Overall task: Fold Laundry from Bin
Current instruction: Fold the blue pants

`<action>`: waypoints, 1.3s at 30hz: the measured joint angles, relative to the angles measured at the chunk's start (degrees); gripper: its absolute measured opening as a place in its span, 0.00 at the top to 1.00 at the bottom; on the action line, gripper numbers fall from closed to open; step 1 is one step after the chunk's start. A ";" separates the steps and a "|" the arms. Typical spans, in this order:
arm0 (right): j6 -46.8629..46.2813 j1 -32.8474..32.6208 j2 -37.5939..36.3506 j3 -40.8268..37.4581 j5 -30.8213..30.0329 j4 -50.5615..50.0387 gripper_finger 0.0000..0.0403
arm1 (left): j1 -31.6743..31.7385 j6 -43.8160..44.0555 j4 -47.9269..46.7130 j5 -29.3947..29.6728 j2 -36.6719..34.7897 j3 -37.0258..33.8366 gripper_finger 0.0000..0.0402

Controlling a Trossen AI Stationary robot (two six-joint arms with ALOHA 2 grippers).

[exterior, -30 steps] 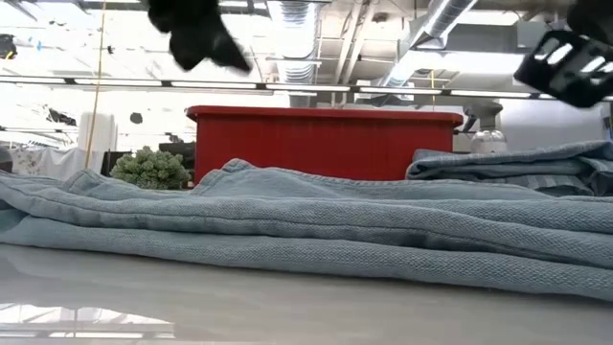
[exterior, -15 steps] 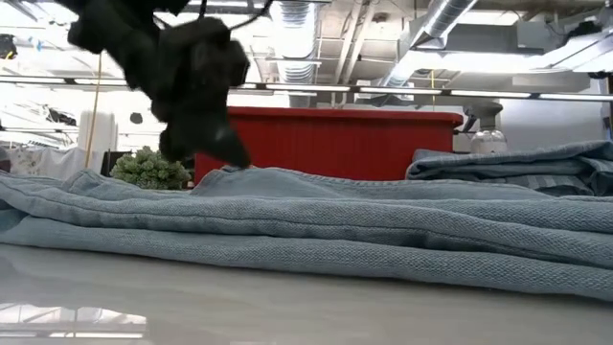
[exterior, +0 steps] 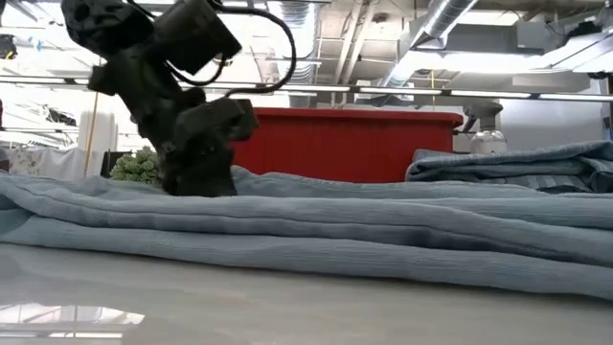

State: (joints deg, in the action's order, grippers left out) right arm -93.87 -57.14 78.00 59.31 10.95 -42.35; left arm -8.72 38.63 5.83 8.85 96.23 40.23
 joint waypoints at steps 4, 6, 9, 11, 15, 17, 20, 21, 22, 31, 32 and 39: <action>-5.94 0.00 0.36 0.00 -5.49 -1.33 0.43 | 0.84 -0.09 4.36 -2.55 3.32 0.20 1.00; -7.03 0.00 1.51 0.00 -9.68 -1.42 0.42 | 1.16 -0.07 5.18 -2.59 3.81 0.14 1.00; -6.38 0.56 4.64 0.00 -10.94 -1.60 0.42 | 1.81 -0.98 4.54 -2.39 3.90 0.17 1.00; -4.90 0.70 6.86 -0.01 -10.95 -2.08 0.42 | 2.72 -2.38 3.09 -2.66 3.90 0.28 1.00; -3.27 1.09 9.83 -0.02 -10.92 -1.98 0.42 | 5.17 -4.27 -1.72 -3.12 3.70 0.44 1.00; -2.90 1.09 10.32 -0.02 -10.92 -2.03 0.42 | 6.10 -5.29 -3.03 -2.71 3.64 0.51 1.00; -1.66 1.09 10.00 -0.02 -11.08 -2.21 0.42 | 7.87 -8.00 -3.89 -2.93 3.60 0.52 1.00; -1.23 1.15 9.56 -0.03 -11.39 -2.48 0.42 | 8.55 -8.79 -4.06 -2.95 3.60 0.52 1.00; -0.78 1.43 8.90 -0.04 -11.95 -2.70 0.42 | 9.29 -9.14 -4.33 -3.01 3.60 0.52 1.00; 1.40 3.35 2.82 -0.02 -15.51 -7.89 0.42 | 14.94 -12.80 -6.28 -5.59 3.36 0.56 1.00; 1.43 3.17 2.82 -0.02 -15.09 -9.41 0.42 | 15.33 -13.56 -6.28 -6.55 3.36 0.56 1.00; 0.68 0.29 2.83 -0.07 -14.02 -17.82 0.42 | 15.75 -17.99 -6.58 -8.18 2.93 0.56 1.00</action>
State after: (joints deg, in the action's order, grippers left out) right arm -93.19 -56.85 80.84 59.24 -3.07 -60.17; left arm 7.03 20.65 -0.74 0.67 99.16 40.80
